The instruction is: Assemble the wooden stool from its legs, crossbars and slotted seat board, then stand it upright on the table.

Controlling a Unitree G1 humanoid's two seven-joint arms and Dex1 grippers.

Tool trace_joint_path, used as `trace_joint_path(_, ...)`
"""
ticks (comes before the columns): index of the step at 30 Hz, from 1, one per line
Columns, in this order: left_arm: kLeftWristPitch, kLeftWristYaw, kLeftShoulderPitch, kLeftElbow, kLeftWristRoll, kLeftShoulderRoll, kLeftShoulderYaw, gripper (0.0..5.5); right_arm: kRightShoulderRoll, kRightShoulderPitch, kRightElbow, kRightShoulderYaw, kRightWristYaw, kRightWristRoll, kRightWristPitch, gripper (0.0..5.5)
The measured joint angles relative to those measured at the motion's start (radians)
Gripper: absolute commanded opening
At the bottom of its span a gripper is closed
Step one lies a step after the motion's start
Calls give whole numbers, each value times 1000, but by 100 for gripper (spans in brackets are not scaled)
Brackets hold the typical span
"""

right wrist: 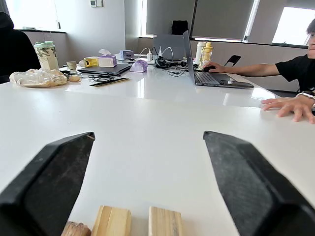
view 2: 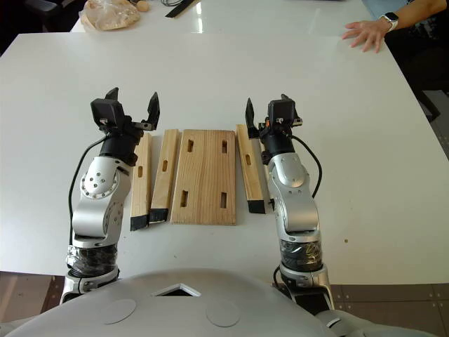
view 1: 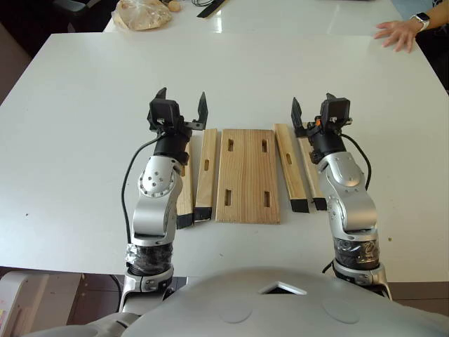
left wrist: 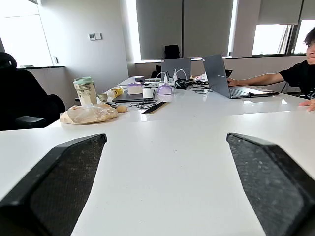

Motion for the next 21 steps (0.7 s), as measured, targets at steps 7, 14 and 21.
trace_joint_path(7,-7,51,49,-11,51,-23,-8,453,10,15,29,-20,-24,-9,-24,408)
trace_joint_path(14,-103,55,49,79,72,-33,-2,453,-16,-8,65,-15,22,-10,-48,408)
trace_joint_path(21,-166,53,42,183,88,-23,14,392,-17,-32,119,-18,28,-10,-71,406)
